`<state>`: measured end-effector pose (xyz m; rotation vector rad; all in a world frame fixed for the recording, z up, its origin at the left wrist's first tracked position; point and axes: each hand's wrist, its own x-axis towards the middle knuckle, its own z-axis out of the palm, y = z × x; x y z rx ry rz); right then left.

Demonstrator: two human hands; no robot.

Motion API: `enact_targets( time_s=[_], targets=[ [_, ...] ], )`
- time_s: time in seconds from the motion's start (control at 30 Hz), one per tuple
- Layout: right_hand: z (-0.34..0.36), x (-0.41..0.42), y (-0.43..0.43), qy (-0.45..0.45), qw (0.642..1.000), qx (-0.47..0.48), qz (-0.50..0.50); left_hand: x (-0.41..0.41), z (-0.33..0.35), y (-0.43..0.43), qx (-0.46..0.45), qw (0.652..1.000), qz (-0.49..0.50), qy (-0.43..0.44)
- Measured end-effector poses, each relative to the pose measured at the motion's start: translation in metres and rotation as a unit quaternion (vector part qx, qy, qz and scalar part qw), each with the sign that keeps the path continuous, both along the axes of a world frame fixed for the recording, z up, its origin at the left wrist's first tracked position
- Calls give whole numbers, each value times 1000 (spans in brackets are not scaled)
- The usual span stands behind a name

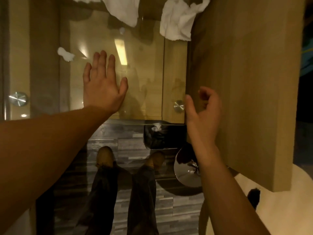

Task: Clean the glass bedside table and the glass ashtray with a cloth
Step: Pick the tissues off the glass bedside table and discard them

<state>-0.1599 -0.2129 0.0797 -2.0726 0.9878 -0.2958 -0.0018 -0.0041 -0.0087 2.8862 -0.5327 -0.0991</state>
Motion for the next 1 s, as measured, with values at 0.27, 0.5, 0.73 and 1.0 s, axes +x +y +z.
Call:
enact_targets(
  time_s=[0.27, 0.5, 0.73, 1.0],
  targets=[
    [-9, 149, -52, 2, 987, -72, 141, -1, 10, 0, 6, 1000, -2, 20],
    [-37, 229, -67, 136, 959, -110, 223, -1, 9, -1, 6, 999, 5, 31],
    [-62, 233, -65, 115, 962, -126, 215, -1, 6, -1, 5, 1000, 4, 25],
    [-34, 177, -50, 38, 988, 15, 147, -1, 3, 0, 0, 1000, 0, 22]
  ],
)
